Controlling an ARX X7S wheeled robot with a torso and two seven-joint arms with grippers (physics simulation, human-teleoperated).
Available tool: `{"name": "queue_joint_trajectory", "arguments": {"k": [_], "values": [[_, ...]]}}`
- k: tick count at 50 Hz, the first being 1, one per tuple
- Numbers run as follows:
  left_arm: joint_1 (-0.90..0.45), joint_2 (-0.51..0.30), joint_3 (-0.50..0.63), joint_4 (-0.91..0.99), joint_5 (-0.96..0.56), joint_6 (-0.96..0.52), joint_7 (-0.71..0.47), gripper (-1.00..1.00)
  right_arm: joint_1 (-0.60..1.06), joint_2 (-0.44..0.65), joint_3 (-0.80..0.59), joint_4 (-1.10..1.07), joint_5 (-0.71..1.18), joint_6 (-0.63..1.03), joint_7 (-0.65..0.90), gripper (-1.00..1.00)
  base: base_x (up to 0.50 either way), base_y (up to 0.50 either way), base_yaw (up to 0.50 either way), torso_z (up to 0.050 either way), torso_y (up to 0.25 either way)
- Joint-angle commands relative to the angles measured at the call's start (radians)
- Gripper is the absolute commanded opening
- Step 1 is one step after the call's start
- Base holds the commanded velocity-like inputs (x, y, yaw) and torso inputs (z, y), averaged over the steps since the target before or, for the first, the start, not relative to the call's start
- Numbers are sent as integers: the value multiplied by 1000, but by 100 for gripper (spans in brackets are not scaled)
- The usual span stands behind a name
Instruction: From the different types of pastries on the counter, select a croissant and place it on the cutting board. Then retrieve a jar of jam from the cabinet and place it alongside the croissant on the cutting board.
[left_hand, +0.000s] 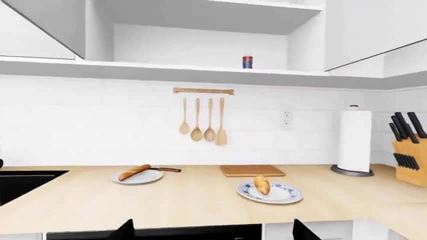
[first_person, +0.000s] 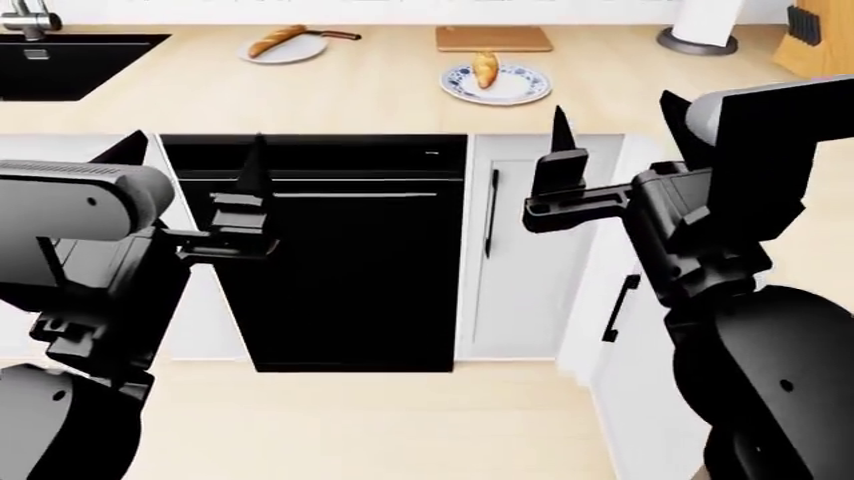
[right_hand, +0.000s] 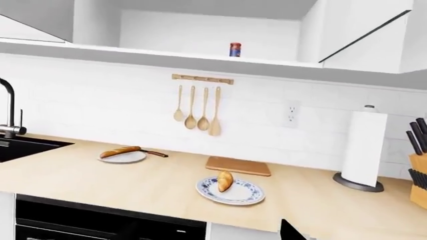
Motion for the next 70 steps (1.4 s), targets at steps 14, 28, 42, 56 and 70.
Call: {"name": "queue_joint_trajectory", "arguments": {"k": [14,28,42,56,70], "values": [[-65,-38,-6,40,-63,-72,-19,100,152,21,60,-54,66,161,-28,100,500,123,0,50,0],[-101,-47,-37,61,-116,-125,-35,100,228,36,103,-34,149,220,-2,100,500,5,0,50,0],[-131,-61,-55,68,-165,-160,-55,100,263,132,140,27,438,220,177,100,500,0,0,50,0],[-154,-78,-65,69,-219,-179,-88,100,293,224,138,82,653,205,324,100,500,-45,0,50,0],[-267,-75,-109,65,-313,-297,-138,100,312,274,137,124,721,190,375,100,500,-53,0,50,0]]}}
